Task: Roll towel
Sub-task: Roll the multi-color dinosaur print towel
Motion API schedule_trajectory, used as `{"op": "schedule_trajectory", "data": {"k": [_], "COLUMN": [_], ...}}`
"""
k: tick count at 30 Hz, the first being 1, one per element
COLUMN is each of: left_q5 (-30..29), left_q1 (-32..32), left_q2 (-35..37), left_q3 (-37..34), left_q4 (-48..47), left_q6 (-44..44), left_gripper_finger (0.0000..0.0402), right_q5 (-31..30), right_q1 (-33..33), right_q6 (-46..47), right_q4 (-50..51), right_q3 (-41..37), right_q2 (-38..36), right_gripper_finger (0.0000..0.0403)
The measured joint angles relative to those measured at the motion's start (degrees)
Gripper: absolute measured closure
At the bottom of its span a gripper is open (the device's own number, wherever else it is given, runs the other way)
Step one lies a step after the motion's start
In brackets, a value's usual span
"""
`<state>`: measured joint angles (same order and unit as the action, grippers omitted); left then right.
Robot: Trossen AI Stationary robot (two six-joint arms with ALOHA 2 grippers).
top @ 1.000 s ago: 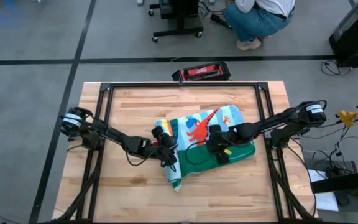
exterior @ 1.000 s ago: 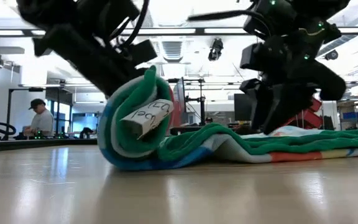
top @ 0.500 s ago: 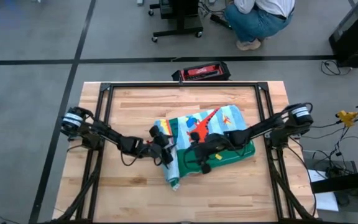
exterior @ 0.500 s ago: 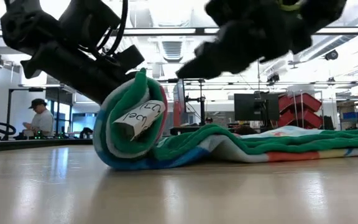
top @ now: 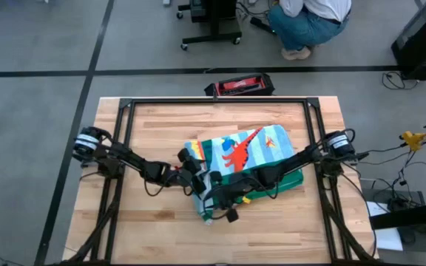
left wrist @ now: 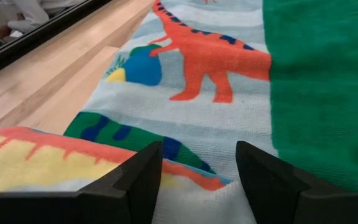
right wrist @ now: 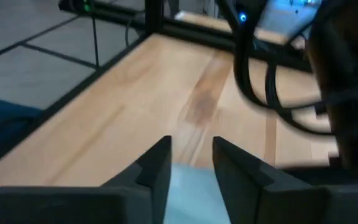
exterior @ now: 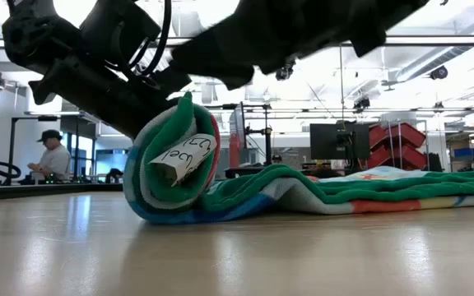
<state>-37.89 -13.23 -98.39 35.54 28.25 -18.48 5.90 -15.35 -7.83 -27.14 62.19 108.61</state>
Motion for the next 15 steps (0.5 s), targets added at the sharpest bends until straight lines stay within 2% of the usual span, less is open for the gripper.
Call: {"op": "schedule_trajectory", "data": {"k": [4, 6, 15], "left_q5": [0.02, 0.05, 1.19], "left_q1": [0.00, 0.00, -0.06], "left_q2": [0.00, 0.00, 2.17], "left_q3": [0.12, 0.12, 0.30], "left_q4": [-0.05, -0.16, -3.70], "left_q6": [-0.13, -0.20, 1.45], "left_gripper_finger": [0.0212, 0.0212, 0.0212], "right_q5": [0.29, 0.24, 0.07], "right_q1": [0.10, 0.14, 0.98], "right_q6": [-0.33, -0.77, 0.49], "right_q4": [1.61, 4.36, 9.03], "right_q3": [3.00, 3.83, 0.82], "right_q2": [4.63, 6.18, 4.64], "right_gripper_finger": [0.0381, 0.0397, 0.0401]}}
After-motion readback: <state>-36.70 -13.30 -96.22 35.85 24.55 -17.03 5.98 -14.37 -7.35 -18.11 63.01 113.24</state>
